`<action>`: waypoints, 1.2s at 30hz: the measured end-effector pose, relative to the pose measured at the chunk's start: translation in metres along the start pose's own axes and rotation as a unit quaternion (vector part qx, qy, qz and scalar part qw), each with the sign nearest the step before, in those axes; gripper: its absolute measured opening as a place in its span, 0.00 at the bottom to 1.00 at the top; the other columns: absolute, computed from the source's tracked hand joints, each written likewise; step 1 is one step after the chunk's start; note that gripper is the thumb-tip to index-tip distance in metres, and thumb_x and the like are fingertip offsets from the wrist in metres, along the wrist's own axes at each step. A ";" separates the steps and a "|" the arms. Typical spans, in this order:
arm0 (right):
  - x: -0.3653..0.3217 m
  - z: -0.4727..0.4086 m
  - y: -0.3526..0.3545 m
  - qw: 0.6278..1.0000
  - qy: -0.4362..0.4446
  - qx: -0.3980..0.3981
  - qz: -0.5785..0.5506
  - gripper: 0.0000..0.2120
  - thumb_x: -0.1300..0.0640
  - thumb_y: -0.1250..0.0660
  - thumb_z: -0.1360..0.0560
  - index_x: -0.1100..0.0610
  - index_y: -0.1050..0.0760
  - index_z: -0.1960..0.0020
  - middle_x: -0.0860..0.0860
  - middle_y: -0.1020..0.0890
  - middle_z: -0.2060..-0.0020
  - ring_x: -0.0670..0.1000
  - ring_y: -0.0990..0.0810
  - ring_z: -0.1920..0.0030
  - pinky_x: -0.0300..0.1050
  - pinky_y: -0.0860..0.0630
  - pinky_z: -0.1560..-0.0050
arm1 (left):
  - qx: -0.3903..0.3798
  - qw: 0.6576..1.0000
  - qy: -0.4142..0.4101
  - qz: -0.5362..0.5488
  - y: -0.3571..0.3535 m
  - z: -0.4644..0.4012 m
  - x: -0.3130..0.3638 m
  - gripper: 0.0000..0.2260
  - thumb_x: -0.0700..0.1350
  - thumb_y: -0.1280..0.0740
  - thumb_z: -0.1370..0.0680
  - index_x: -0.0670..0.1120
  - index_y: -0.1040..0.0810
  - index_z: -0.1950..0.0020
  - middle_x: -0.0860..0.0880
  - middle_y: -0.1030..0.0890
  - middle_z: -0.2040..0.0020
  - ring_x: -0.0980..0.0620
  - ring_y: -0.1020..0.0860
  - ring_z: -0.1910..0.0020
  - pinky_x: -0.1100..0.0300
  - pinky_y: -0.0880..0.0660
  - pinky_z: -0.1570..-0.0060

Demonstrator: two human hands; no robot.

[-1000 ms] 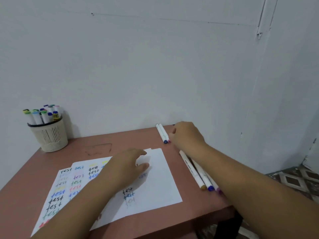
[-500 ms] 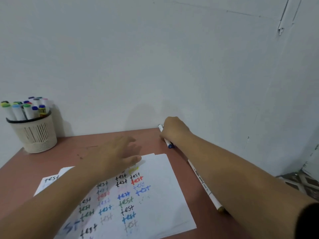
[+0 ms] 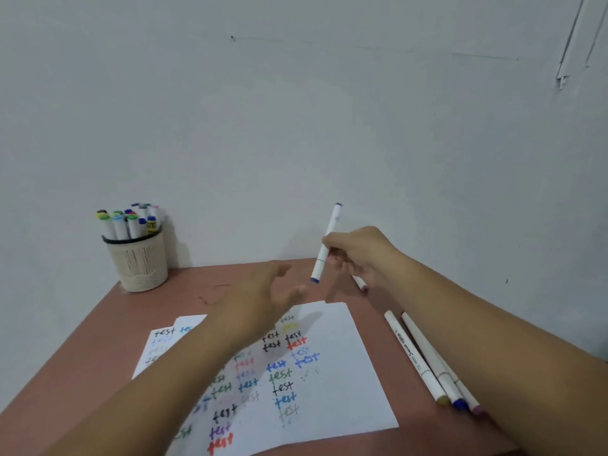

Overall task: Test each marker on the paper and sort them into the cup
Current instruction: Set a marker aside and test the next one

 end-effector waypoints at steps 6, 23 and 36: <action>0.000 0.084 -0.007 0.975 0.042 -0.123 -0.179 0.03 0.68 0.31 0.21 0.68 0.23 0.49 0.62 0.14 0.57 0.55 0.14 0.60 0.41 0.16 0.59 | 0.088 0.993 -0.038 0.075 0.019 0.035 0.030 0.20 0.60 0.35 0.21 0.57 0.27 0.30 0.60 0.23 0.40 0.62 0.24 0.45 0.60 0.24 0.46; 0.043 0.185 -0.032 0.980 0.102 -0.093 -0.142 0.07 0.57 0.29 0.20 0.60 0.17 0.45 0.54 0.12 0.53 0.55 0.13 0.48 0.54 0.16 0.45 | 0.035 0.994 -0.073 0.078 0.019 0.135 0.032 0.11 0.62 0.40 0.20 0.58 0.23 0.53 0.57 0.24 0.62 0.57 0.25 0.62 0.58 0.28 0.61; -0.020 0.171 -0.011 0.941 0.211 -0.153 0.218 0.09 0.54 0.19 0.29 0.47 0.12 0.50 0.47 0.16 0.67 0.49 0.19 0.71 0.44 0.26 0.65 | 0.151 0.879 -0.288 -0.348 0.106 0.099 0.043 0.21 0.57 0.40 0.19 0.48 0.25 0.31 0.49 0.23 0.33 0.48 0.24 0.37 0.52 0.24 0.44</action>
Point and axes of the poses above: each hand's wrist, its own z-axis away from the middle knuckle, its own y-axis out of the back of the hand, x = y × z, the point moved 1 cm from there along -z, towards the middle knuckle
